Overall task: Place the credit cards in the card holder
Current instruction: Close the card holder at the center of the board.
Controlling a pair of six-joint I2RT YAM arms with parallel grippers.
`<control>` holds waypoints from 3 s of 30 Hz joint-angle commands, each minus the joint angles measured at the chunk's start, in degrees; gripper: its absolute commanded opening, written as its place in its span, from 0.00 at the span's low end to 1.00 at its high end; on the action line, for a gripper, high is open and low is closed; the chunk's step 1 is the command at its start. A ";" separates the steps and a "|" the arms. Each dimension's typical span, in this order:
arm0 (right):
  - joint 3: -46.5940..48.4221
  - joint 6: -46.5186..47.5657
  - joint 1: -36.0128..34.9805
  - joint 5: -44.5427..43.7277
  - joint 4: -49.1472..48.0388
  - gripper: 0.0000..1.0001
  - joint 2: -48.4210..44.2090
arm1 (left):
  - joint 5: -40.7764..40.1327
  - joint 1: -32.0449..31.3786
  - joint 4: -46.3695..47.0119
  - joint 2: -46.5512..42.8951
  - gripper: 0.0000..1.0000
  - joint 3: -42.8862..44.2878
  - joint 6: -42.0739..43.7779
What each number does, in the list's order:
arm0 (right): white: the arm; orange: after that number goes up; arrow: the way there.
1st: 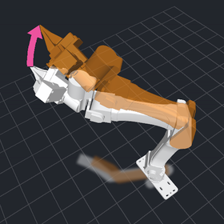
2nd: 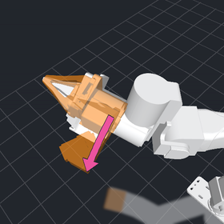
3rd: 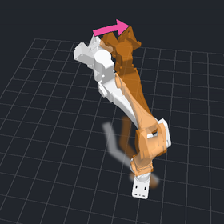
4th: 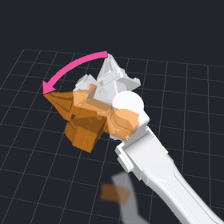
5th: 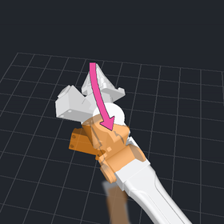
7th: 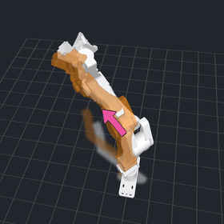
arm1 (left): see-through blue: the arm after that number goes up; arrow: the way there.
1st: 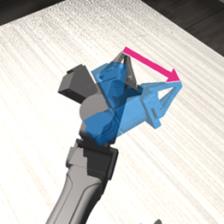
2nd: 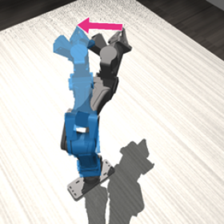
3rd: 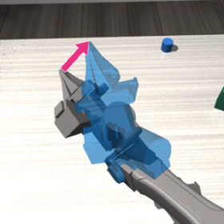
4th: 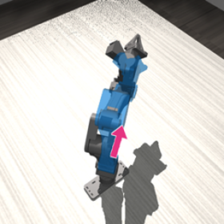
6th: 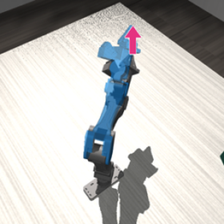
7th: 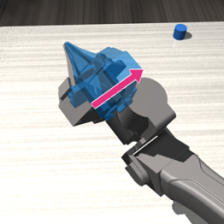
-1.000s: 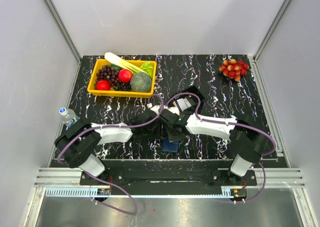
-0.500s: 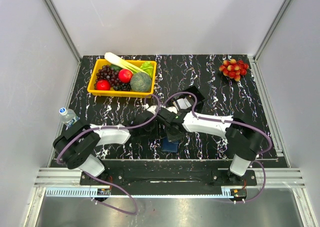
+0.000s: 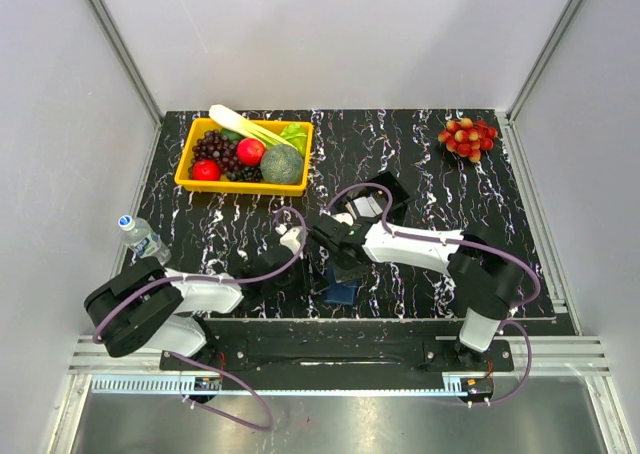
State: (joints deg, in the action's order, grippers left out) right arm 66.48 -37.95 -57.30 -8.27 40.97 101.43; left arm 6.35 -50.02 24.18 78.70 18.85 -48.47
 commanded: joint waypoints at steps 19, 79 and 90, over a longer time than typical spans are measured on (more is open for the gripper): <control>-6.71 -4.23 -0.18 0.19 -7.48 0.00 -5.98 | -3.10 -3.86 2.89 5.85 0.28 2.59 -3.91; 2.42 4.03 8.61 16.71 -3.01 0.00 18.71 | -1.43 -5.26 4.64 7.08 0.23 4.00 -0.58; 12.61 8.33 8.69 15.22 6.22 0.01 26.98 | -1.08 -5.18 4.64 7.09 0.23 3.74 0.21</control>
State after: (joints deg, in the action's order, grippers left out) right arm 81.21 -31.29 -46.81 11.88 58.35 117.32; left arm 3.05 -53.36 27.09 83.50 20.93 -49.32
